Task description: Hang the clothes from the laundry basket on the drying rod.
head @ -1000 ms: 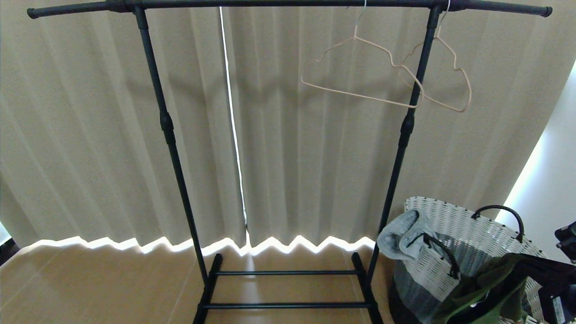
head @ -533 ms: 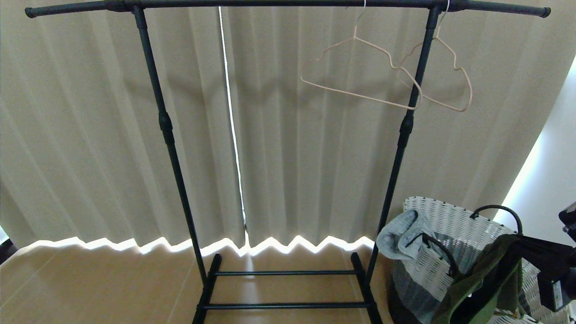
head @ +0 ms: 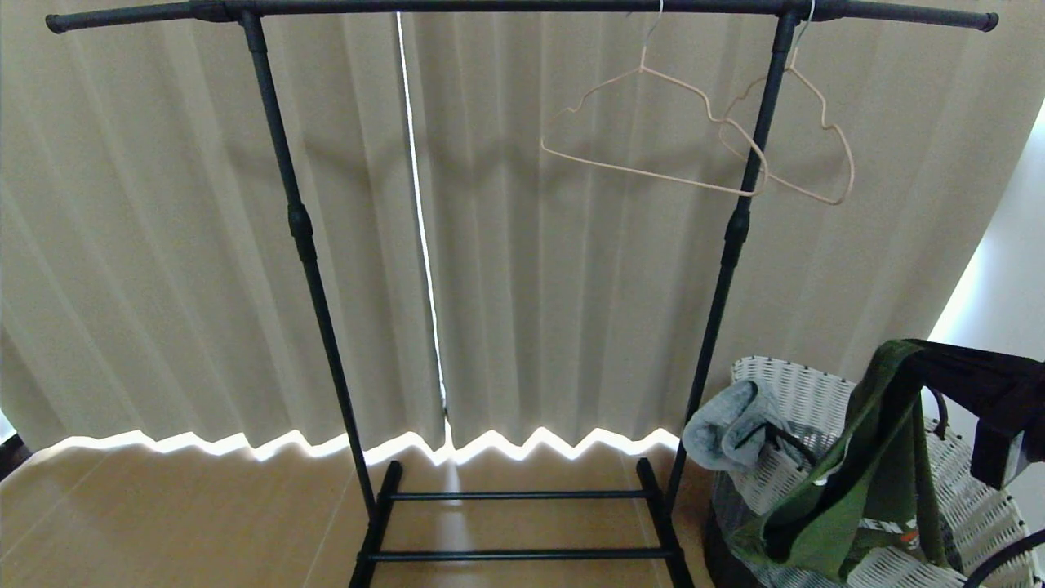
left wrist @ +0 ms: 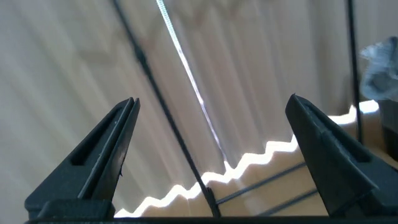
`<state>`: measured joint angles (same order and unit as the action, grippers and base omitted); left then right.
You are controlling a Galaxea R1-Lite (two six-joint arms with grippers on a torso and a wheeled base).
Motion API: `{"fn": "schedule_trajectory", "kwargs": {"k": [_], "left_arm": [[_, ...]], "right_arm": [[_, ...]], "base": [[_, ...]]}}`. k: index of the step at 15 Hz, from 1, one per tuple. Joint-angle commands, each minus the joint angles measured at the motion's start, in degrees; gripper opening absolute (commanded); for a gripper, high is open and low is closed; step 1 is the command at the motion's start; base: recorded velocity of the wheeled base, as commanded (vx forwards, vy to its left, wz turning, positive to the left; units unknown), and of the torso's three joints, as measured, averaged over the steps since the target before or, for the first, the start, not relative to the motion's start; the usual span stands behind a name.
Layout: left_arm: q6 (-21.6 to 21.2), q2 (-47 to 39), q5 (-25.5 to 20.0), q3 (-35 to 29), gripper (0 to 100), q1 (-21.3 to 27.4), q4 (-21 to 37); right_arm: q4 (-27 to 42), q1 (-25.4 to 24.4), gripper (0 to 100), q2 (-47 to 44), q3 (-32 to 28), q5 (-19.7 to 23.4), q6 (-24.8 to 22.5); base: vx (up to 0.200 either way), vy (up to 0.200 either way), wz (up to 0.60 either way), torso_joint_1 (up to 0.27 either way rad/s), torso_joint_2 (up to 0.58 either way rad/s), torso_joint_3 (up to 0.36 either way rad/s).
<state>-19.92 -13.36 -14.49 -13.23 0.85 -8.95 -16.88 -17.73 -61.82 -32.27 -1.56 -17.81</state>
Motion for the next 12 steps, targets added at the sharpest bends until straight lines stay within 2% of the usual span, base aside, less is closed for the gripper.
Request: {"fn": "schedule_trajectory", "kwargs": {"k": [1, 3, 5, 6, 8, 9, 12], "left_arm": [[-2.7, -28.0, -2.4, -15.6, 100, 2.5, -1.2], [-2.6, -38.0, -1.2, -18.1, 100, 9.3, -5.8], [-2.1, -48.1, 8.5, -20.0, 100, 21.0, -13.1], [-0.4, -53.5, 14.6, -21.0, 100, 28.2, -17.5], [2.8, -61.9, 20.8, -22.9, 100, 37.3, -21.8], [3.2, -64.1, 21.1, -23.8, 100, 38.7, -21.8], [9.5, -77.0, 21.0, -31.7, 100, 48.1, -21.9]], "right_arm": [[-0.2, -0.6, 0, -4.0, -4.1, 0.1, 3.0], [-0.2, -2.0, 0, -5.7, -6.5, 0.1, 6.7], [-0.2, -2.7, 0, -6.1, -8.3, 0.8, 8.1], [-0.2, -2.7, 0, -6.0, -9.0, 1.5, 8.1], [-0.2, -2.7, 0, -6.1, -10.3, 3.0, 8.2], [-0.2, -2.7, 0, -6.2, -10.6, 3.3, 8.4], [-0.2, -3.4, 0, -6.7, -13.2, 3.9, 11.5]], "base": [[0.000, 0.000, 0.00, 0.000, 0.00, 0.000], [0.000, 0.000, 0.00, 0.000, 0.00, 0.000], [0.000, 0.000, 0.00, 0.000, 0.00, 0.000], [0.000, 0.000, 0.00, 0.000, 0.00, 0.000], [0.000, 0.000, 0.00, 0.000, 0.00, 0.000], [0.000, 0.000, 0.00, 0.000, 0.00, 0.000], [0.000, 0.000, 0.00, 0.000, 0.00, 0.000]]}}
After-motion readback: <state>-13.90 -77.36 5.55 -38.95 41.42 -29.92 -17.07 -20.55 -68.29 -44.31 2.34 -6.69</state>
